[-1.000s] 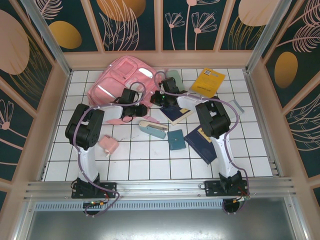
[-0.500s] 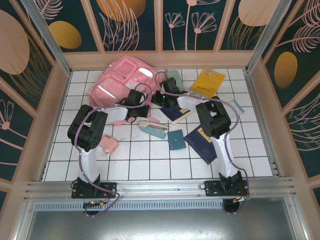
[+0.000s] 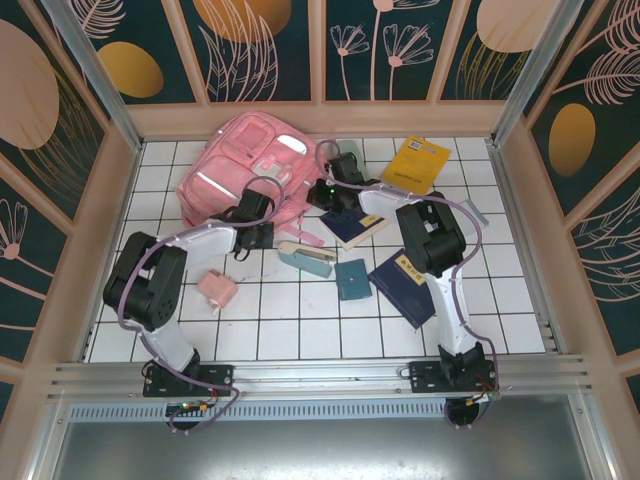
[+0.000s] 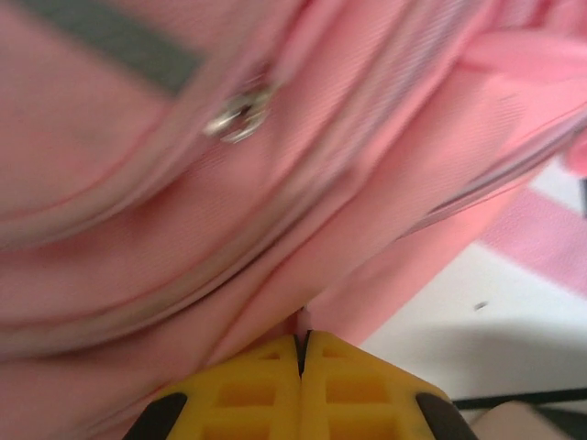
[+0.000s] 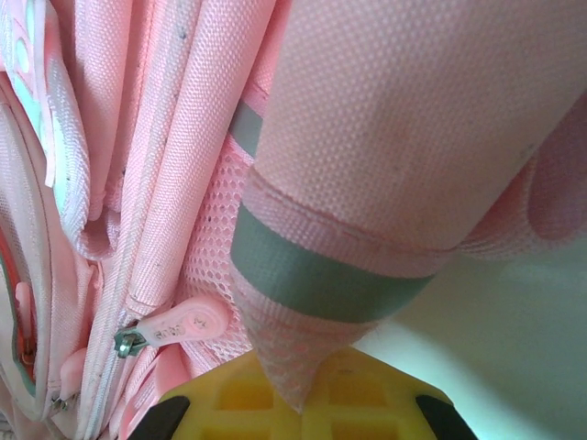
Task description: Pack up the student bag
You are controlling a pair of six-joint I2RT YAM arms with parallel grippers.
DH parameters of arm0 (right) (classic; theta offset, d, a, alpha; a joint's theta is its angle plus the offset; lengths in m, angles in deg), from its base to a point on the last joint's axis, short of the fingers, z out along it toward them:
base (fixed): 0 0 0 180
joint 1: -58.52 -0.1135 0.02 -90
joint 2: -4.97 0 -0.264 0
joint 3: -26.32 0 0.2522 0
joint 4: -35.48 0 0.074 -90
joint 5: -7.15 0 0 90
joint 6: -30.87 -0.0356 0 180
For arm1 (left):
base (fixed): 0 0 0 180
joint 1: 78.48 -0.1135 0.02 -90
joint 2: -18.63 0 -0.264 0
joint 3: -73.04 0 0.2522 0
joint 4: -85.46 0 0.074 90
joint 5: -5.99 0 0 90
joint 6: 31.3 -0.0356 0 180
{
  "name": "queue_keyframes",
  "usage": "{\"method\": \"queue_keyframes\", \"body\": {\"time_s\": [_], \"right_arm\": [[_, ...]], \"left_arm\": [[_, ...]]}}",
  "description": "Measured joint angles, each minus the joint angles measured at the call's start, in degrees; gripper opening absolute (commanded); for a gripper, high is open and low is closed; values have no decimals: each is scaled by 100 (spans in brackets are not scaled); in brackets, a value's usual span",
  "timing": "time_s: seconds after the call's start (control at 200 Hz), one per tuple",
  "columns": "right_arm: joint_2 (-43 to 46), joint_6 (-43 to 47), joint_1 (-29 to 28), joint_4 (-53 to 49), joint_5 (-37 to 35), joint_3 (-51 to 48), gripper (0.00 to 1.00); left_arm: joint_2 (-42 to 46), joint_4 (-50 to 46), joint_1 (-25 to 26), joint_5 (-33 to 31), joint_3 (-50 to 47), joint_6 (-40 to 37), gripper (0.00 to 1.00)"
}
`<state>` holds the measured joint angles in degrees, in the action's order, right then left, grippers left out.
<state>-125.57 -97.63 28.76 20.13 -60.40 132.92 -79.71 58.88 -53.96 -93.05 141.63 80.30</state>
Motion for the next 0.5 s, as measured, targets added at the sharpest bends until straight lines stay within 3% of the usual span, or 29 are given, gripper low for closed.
{"method": "queue_keyframes", "body": {"time_s": [0.235, 0.35, 0.45, 0.5], "right_arm": [[0, 44, 74, -177, 15, 96, 0], [0, 79, 122, -282, 20, 164, 0], [0, 129, 201, -345, -15, 216, 33], [17, 107, 245, -345, -140, 232, 41]], "left_arm": [[503, -699, -192, -739, -256, 234, 0], [678, -872, -229, -752, -269, 247, 0], [977, -863, -262, -310, -304, 173, 0], [1137, -857, -278, -39, -304, 155, 0]]}}
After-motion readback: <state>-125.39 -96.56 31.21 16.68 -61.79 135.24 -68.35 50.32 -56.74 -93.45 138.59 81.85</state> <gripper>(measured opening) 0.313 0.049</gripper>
